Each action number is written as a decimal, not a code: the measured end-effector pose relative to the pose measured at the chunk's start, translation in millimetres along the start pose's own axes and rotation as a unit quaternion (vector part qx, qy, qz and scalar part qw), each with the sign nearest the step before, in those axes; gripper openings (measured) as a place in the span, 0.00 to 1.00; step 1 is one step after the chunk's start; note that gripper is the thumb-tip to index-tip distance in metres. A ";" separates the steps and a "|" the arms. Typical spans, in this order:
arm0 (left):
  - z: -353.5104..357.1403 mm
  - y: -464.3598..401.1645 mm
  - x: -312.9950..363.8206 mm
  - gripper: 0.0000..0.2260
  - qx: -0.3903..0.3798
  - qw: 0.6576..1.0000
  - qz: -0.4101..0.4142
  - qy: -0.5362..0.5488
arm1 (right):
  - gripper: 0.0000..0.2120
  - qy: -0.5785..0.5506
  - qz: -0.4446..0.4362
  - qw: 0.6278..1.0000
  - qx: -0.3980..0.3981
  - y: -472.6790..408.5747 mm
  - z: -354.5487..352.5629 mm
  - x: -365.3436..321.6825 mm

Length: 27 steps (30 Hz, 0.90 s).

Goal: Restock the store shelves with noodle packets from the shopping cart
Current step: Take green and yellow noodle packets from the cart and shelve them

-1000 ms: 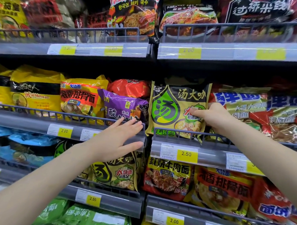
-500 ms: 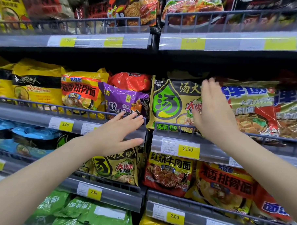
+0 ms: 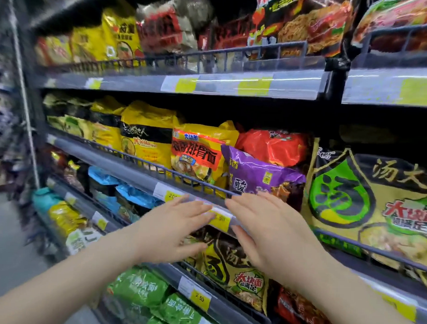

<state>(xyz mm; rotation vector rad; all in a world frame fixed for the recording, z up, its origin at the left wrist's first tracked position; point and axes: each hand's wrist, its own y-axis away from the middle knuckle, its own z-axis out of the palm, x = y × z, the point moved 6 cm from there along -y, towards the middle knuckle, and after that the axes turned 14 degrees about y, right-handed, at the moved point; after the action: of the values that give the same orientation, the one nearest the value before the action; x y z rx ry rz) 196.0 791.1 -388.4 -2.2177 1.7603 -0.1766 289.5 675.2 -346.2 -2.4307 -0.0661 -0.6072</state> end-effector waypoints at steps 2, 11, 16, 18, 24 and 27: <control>-9.2 16.7 -25.8 0.27 -0.023 0.998 -0.050 -0.008 | 0.16 -0.056 -0.008 0.998 -0.035 -16.9 8.2 -3.2; -124.1 88.4 -89.2 0.28 -0.041 0.985 -0.164 0.044 | 0.21 -0.140 -0.019 0.967 -0.211 -100.1 -18.2 -11.9; -229.6 121.6 -101.3 0.23 -0.055 0.977 -0.204 0.034 | 0.18 -0.170 -0.037 0.952 -0.253 -156.0 -85.9 -11.3; -276.3 132.6 -102.2 0.21 -0.068 0.973 -0.219 0.038 | 0.18 -0.172 -0.050 0.948 -0.264 -177.8 -115.9 -8.3; -397.8 169.7 -96.7 0.22 -0.090 0.960 -0.265 0.021 | 0.19 -0.187 -0.086 0.939 -0.276 -233.9 -207.4 -8.7; -439.7 188.0 -84.1 0.29 -0.093 0.955 -0.283 0.003 | 0.19 -0.189 -0.109 0.940 -0.261 -251.0 -247.5 -16.2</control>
<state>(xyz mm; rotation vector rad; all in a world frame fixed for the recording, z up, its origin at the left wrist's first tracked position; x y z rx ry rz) -122.5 764.5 -22.9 -2.8103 1.1315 -0.1426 126.3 733.2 -38.8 -3.0602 -0.3813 -0.2578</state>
